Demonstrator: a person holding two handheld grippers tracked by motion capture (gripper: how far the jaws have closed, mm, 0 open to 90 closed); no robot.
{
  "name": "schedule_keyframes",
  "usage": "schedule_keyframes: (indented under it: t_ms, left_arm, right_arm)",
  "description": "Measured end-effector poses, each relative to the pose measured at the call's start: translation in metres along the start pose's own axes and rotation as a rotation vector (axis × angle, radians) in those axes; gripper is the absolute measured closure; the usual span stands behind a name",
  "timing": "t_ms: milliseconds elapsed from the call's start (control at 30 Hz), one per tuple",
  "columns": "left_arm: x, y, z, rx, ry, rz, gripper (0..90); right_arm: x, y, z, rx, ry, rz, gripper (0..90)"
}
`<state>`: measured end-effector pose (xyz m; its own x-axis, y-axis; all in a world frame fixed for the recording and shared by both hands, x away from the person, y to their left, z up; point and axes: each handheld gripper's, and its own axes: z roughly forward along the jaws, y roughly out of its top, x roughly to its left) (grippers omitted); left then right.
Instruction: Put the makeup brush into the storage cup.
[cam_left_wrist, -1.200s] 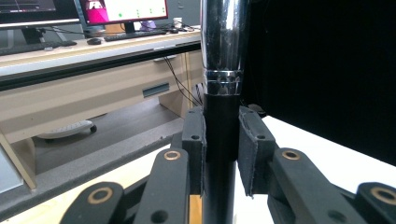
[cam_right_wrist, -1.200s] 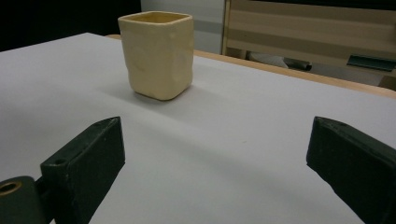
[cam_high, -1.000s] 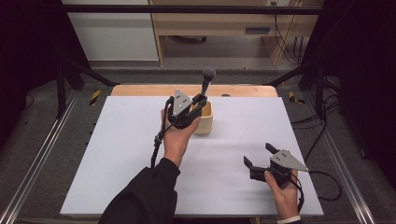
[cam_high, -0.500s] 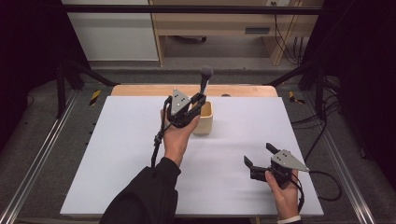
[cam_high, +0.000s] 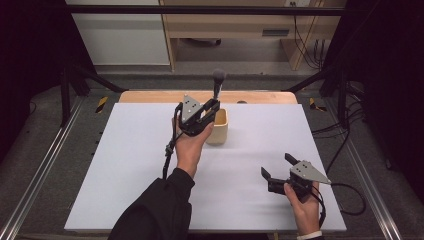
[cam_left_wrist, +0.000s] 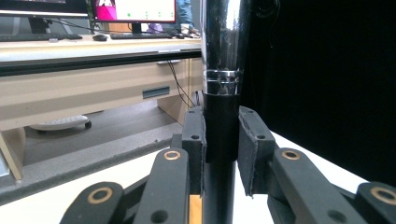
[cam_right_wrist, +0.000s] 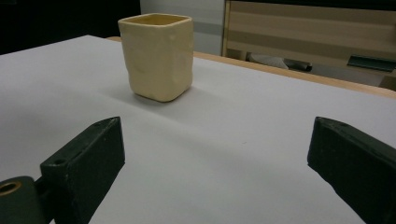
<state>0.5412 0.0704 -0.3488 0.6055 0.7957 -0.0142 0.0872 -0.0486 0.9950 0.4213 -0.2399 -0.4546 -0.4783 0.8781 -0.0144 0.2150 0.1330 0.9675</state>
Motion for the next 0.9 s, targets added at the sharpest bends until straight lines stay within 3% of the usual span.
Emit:
schedule_keyframes:
  t_ms: [500,900]
  left_arm:
    - [-0.002,0.0,0.0039,-0.004,0.003,-0.017,74.4]
    - [-0.0001,0.0002,0.0043,-0.005,0.005,-0.02,74.4]
  right_arm:
    - [0.0002,-0.0004,-0.0004,-0.019,0.001,0.018,3.9]
    - [0.0026,-0.0013,0.0007,-0.024,-0.015,-0.006,4.1]
